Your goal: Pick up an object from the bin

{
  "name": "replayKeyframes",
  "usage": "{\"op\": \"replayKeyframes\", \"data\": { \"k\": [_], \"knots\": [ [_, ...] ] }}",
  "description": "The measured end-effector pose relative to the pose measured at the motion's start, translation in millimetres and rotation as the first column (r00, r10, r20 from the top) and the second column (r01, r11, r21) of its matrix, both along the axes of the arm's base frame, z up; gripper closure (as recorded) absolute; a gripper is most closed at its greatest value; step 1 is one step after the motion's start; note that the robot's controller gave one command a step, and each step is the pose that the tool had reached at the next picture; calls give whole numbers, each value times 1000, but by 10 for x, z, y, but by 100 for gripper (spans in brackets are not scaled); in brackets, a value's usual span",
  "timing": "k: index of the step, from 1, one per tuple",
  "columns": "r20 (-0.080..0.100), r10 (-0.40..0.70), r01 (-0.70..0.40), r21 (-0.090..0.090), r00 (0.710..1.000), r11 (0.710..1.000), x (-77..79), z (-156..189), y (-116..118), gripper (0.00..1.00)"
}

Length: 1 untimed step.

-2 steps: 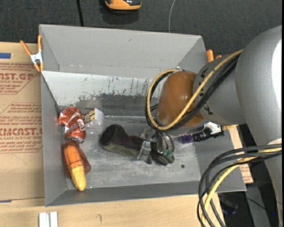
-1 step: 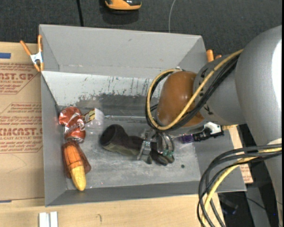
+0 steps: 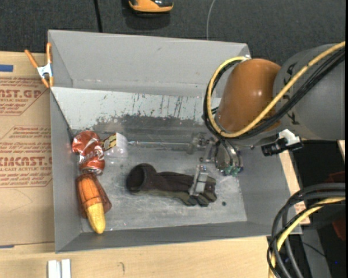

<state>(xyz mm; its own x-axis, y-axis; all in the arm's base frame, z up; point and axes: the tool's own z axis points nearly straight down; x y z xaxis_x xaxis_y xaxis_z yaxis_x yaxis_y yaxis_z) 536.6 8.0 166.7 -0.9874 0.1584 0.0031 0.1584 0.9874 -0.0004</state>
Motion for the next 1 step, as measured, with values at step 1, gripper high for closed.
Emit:
{"op": "replayKeyframes", "data": {
  "k": [1],
  "knots": [
    [11,7,-7,-1,1000,1000,21,618,-157,0]
  ]
}}
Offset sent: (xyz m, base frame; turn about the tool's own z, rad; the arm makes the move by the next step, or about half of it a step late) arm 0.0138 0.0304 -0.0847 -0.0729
